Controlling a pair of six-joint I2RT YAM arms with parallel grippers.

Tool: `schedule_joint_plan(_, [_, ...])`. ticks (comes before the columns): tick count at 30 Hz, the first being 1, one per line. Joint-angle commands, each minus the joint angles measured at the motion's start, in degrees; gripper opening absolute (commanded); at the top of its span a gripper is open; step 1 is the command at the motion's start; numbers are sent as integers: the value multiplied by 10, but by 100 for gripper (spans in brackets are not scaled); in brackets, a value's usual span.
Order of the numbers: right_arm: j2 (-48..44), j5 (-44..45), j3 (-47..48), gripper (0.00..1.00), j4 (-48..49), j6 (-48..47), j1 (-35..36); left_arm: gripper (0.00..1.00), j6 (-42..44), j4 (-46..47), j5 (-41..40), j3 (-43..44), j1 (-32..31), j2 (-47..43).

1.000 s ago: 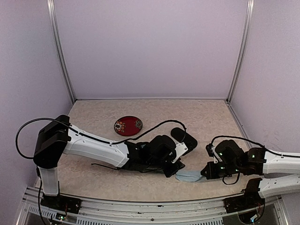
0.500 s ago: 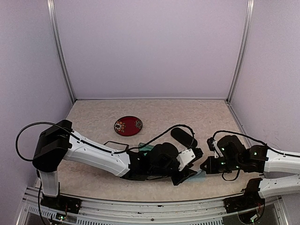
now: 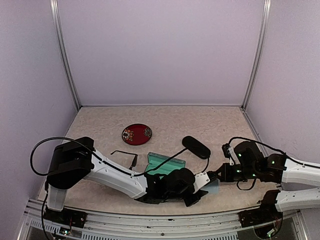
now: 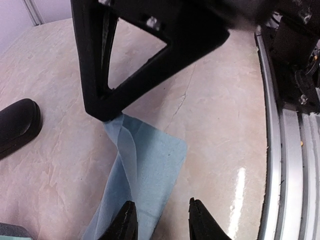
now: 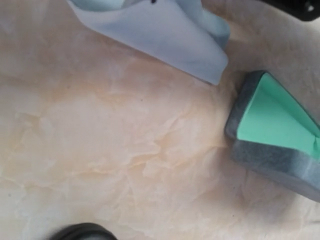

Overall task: Organize the sunglasses
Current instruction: Pick up the corner of the glasses cleaning cloth from the center of the board.

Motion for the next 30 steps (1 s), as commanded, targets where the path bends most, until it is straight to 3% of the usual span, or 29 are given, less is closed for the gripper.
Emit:
schedule_joint_plan(1, [0,-11,-8,0,16,-8,-6,34,22,-2,-65,2,-14,14])
schedule_joint_plan(10, [-1,-13,-10,0,17,-8,-6,34,28,0,-97,-26,-16,3])
schedule_joint_plan(30, [7,-16,-11,0,22,-14,-9,31,45,-17,-87,13,-11,40])
